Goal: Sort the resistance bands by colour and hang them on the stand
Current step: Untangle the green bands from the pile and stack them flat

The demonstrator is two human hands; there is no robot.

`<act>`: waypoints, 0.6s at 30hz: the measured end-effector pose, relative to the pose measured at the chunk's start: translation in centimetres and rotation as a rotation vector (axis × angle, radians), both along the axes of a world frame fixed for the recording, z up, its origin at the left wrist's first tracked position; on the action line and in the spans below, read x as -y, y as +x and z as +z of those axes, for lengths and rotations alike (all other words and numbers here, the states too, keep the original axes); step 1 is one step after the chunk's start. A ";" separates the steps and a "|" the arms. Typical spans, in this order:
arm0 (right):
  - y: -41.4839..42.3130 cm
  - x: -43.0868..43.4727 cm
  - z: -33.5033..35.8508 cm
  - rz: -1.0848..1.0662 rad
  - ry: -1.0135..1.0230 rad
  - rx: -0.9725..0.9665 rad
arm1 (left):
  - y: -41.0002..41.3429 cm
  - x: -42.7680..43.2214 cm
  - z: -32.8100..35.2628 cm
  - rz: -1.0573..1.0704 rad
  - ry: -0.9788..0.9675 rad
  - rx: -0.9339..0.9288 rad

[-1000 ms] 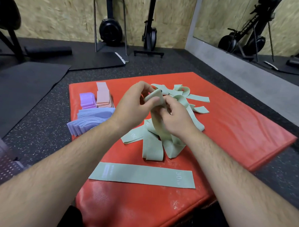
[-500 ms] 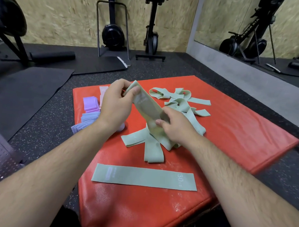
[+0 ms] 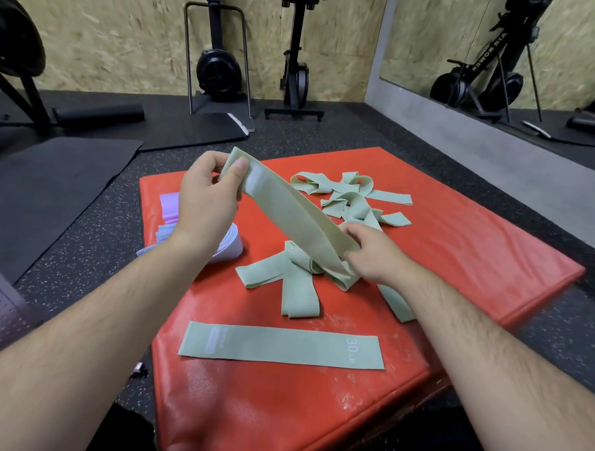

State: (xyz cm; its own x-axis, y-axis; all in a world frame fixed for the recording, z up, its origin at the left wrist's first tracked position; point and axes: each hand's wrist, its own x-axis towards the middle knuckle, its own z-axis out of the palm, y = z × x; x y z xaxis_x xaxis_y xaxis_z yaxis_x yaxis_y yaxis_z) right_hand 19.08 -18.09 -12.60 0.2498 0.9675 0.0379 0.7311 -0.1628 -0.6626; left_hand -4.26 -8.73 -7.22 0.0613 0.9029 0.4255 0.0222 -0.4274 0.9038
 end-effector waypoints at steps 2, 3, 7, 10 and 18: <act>0.7 0.5 0.0 -0.035 -0.032 -0.038 | -0.3 -0.6 -0.1 0.048 -0.020 -0.002; 1.1 0.7 0.0 -0.054 -0.038 -0.125 | -0.4 -0.9 -0.3 0.066 -0.034 -0.003; 2.5 1.7 0.3 -0.056 -0.058 -0.529 | -1.1 -1.9 -1.3 0.110 -0.111 -0.034; 3.2 2.5 0.8 -0.039 -0.051 -0.651 | -1.6 -2.5 -2.0 0.116 -0.173 -0.071; 2.6 3.2 1.6 -0.095 -0.002 -0.876 | -2.2 -2.6 -3.6 0.059 -0.276 -0.111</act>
